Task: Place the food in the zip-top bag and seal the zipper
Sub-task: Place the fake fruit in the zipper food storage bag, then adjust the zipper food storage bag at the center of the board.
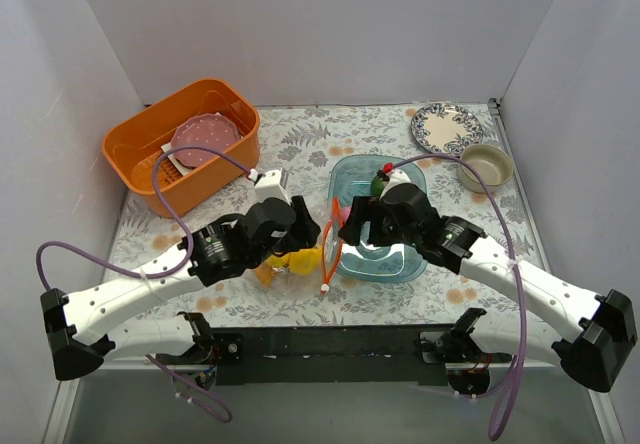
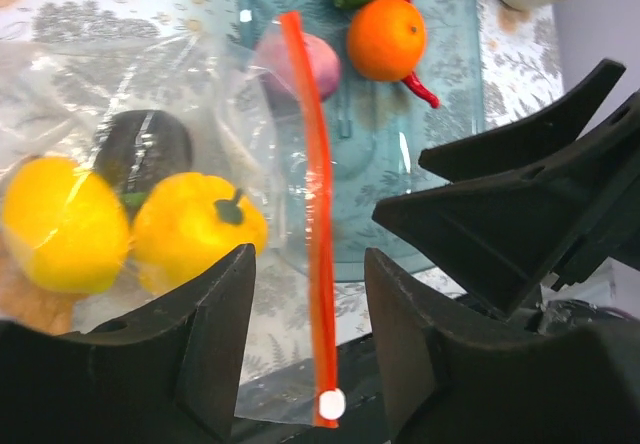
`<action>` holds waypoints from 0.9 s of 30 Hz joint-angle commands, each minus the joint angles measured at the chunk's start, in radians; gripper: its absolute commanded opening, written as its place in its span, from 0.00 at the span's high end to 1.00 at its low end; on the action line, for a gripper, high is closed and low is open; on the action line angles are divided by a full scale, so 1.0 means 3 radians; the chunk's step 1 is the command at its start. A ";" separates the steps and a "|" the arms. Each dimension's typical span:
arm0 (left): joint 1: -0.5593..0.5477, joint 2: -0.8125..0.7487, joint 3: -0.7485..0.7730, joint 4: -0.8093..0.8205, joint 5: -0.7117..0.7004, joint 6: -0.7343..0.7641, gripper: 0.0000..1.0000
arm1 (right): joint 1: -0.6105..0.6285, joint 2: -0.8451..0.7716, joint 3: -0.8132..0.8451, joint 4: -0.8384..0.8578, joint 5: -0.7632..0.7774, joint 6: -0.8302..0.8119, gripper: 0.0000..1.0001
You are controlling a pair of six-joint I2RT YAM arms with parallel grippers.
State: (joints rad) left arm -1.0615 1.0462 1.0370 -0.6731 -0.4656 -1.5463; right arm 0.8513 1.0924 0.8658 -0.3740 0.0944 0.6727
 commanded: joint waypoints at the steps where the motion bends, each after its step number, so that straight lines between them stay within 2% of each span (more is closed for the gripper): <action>1: 0.0010 0.0163 0.0143 0.0331 0.0584 0.0368 0.49 | 0.0000 -0.0246 0.0029 -0.0092 0.0472 0.0171 0.02; 7: -0.0005 0.0557 0.0286 0.0209 0.0867 0.0496 0.49 | -0.0102 -0.0282 0.0054 -0.0409 0.0652 0.0253 0.02; 14: -0.0031 0.0562 0.0219 0.0035 0.0678 0.0414 0.52 | -0.0194 -0.0353 -0.0104 -0.0303 0.0483 0.0263 0.02; 27: -0.0077 0.0859 0.0286 -0.0083 0.0540 0.0368 0.57 | -0.0199 -0.0047 -0.0186 -0.0032 0.0039 0.0212 0.02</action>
State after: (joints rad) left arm -1.0775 1.2816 1.0878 -0.6743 -0.2718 -1.4372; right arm 0.7929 1.0500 0.8261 -0.4442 0.1616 0.7353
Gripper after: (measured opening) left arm 0.436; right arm 0.982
